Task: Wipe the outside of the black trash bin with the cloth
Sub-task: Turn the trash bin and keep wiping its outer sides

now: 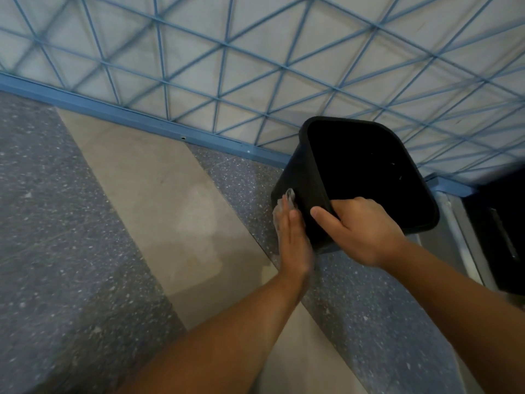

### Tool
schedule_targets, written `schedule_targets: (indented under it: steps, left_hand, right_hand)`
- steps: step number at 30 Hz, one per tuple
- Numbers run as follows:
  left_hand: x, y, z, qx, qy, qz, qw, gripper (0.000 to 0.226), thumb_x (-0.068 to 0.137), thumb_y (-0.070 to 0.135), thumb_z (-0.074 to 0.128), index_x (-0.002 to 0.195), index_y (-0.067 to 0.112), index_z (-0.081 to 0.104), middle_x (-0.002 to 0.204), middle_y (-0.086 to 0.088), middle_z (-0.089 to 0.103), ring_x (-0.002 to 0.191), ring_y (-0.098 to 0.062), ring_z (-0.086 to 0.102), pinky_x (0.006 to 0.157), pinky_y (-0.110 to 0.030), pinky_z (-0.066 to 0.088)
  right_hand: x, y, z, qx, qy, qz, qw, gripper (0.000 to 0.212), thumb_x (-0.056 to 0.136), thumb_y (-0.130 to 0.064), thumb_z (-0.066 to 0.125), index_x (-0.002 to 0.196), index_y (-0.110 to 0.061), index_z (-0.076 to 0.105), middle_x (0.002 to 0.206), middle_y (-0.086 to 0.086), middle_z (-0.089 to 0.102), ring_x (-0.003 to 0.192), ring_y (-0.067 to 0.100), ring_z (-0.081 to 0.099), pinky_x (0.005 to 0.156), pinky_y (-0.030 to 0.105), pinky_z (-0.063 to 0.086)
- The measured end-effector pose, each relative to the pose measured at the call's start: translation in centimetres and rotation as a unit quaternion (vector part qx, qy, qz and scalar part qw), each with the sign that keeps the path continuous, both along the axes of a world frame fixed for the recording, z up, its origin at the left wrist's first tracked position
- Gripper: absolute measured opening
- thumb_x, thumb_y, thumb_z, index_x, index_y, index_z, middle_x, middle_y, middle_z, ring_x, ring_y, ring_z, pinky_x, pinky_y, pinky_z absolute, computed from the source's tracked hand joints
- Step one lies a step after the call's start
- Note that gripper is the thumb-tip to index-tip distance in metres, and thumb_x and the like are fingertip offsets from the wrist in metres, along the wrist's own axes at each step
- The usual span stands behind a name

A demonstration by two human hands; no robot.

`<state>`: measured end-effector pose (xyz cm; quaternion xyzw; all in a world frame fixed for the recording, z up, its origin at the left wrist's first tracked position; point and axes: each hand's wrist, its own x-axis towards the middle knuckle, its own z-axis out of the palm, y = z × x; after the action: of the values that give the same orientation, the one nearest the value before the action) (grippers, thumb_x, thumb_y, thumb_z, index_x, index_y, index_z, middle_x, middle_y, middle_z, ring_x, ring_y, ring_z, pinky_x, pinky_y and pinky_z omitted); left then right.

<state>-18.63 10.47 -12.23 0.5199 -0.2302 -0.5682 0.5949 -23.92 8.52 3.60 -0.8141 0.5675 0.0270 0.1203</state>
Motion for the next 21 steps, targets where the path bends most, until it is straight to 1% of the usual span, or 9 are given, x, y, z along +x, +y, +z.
schedule_targets:
  steps: [2,5,6,9,13,15,17,19,21]
  left_hand:
    - [0.1,-0.5,-1.1,0.028,0.032,0.015,0.999,0.048,0.098,0.071,0.031,0.145,0.064,0.032,0.17,0.005,0.03,0.158,-0.032,0.027,0.128,-0.06,0.022]
    - [0.6,-2.6,-1.4,0.069,0.061,0.023,0.995,0.052,0.075,0.095,0.039,0.125,0.081,0.042,0.167,0.015,0.034,0.155,-0.014,0.032,0.129,-0.049,0.026]
    - [0.6,-2.0,-0.1,0.037,0.05,0.013,0.998,0.057,0.08,0.092,0.038,0.134,0.076,0.04,0.168,0.018,0.03,0.157,-0.011,0.027,0.131,-0.045,0.021]
    - [0.1,0.4,0.9,-0.021,-0.006,0.005,1.0,0.055,0.109,0.054,0.025,0.161,0.037,0.027,0.173,0.011,0.015,0.162,-0.009,0.008,0.134,-0.039,0.007]
    - [1.2,-2.2,-1.6,0.078,0.059,0.02,0.995,0.079,0.086,0.071,0.033,0.158,0.039,0.036,0.17,0.009,0.03,0.157,-0.012,0.027,0.131,-0.046,0.021]
    - [1.2,-2.0,0.3,0.063,0.047,0.002,0.997,0.057,0.098,0.065,0.034,0.153,0.051,0.037,0.17,0.016,0.024,0.158,-0.006,0.018,0.133,-0.042,0.015]
    - [0.5,-0.1,2.1,0.0,-0.001,-0.003,1.0,0.036,0.113,0.042,0.027,0.146,0.057,0.028,0.168,0.022,0.015,0.158,-0.001,0.004,0.132,-0.033,0.004]
    - [0.0,1.7,2.0,-0.029,-0.021,0.014,0.999,0.036,0.115,0.032,0.025,0.14,0.057,0.025,0.162,0.027,0.013,0.159,-0.002,0.0,0.132,-0.032,0.002]
    - [-0.1,1.7,-0.2,0.002,-0.016,0.016,1.0,0.036,0.112,0.041,0.029,0.148,0.047,0.029,0.166,0.019,0.016,0.161,-0.009,0.007,0.134,-0.04,0.007]
  right_hand:
    - [0.0,0.0,-0.1,-0.006,0.001,-0.002,1.0,0.052,0.089,-0.058,0.032,0.063,-0.019,0.054,0.059,0.001,0.058,0.056,0.018,0.056,0.061,0.043,0.05]
    - [0.0,0.0,-0.2,-0.01,-0.004,0.0,1.0,0.05,0.088,-0.058,0.032,0.064,-0.019,0.054,0.059,0.0,0.058,0.055,0.017,0.056,0.06,0.042,0.049]
    - [0.0,0.0,-0.1,-0.006,-0.008,0.0,1.0,0.05,0.088,-0.058,0.031,0.063,-0.02,0.053,0.058,0.0,0.057,0.055,0.016,0.056,0.059,0.042,0.049]
    - [-0.2,0.2,0.0,-0.007,0.003,0.01,1.0,0.051,0.087,-0.059,0.03,0.063,-0.021,0.052,0.058,-0.001,0.057,0.055,0.016,0.056,0.06,0.042,0.049]
    - [-0.1,0.0,-0.2,-0.019,0.006,0.004,1.0,0.051,0.091,-0.056,0.034,0.064,-0.017,0.053,0.059,0.002,0.057,0.057,0.018,0.055,0.062,0.041,0.049]
    - [-0.1,-0.1,-0.2,-0.011,-0.003,0.004,1.0,0.051,0.09,-0.057,0.033,0.064,-0.018,0.054,0.058,0.001,0.057,0.055,0.018,0.056,0.06,0.043,0.049]
    - [-0.2,0.0,-0.3,-0.004,-0.009,0.007,1.0,0.053,0.087,-0.059,0.03,0.065,-0.019,0.055,0.058,0.001,0.058,0.054,0.018,0.056,0.06,0.045,0.05]
    - [-0.4,0.0,-0.4,-0.01,-0.004,0.009,1.0,0.054,0.086,-0.061,0.028,0.065,-0.019,0.055,0.058,0.001,0.057,0.054,0.018,0.056,0.06,0.045,0.05]
    - [-0.5,-0.2,-0.5,-0.012,-0.003,0.006,1.0,0.055,0.087,-0.062,0.028,0.065,-0.019,0.055,0.059,0.002,0.057,0.055,0.019,0.056,0.06,0.045,0.05]
